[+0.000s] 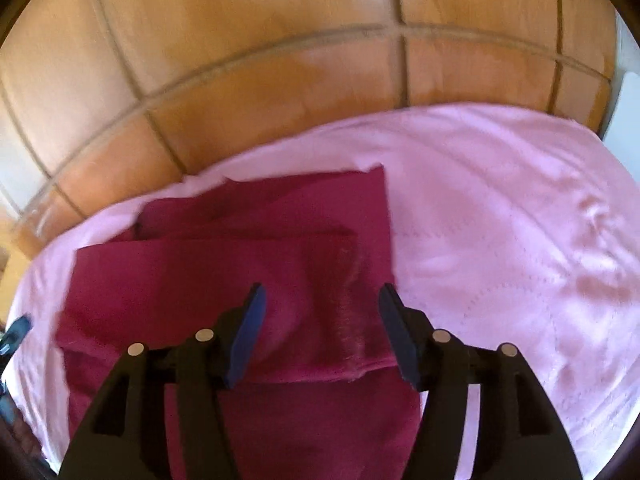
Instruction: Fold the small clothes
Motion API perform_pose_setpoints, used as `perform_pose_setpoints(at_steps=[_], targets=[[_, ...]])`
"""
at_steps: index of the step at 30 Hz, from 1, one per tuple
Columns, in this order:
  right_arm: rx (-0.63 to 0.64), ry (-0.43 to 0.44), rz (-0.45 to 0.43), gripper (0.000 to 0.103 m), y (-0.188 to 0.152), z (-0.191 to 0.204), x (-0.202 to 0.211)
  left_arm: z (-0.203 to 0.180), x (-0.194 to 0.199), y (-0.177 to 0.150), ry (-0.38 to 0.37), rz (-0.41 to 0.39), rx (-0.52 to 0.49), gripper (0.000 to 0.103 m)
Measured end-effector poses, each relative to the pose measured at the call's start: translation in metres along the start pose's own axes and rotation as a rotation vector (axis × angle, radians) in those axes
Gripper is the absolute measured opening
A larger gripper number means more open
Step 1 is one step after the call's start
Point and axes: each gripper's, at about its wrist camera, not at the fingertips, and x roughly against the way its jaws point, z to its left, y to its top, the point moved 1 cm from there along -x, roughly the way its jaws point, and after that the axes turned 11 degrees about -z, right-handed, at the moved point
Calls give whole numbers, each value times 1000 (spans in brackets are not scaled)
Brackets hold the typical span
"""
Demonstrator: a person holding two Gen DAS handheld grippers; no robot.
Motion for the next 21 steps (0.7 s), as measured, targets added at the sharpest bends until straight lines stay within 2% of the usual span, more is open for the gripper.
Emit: perform_pose_setpoints(at_steps=[3, 7, 10, 13, 17, 21], targets=[[70, 43, 23, 58, -8, 28, -11, 0, -18, -5, 19, 27, -31, 53], [107, -7, 95, 59, -22, 44, -51, 10, -47, -26, 73, 116, -39, 53], [104, -37, 87, 67, -33, 39, -65, 25, -64, -50, 96, 195, -19, 53], [128, -46, 42, 72, -38, 40, -67, 27, -62, -58, 94, 179, -26, 53], [138, -50, 9, 73, -43, 42, -65, 24, -56, -51, 120, 178, -27, 53], [140, -53, -4, 73, -44, 44, -65, 16, -38, -31, 143, 86, -45, 53]])
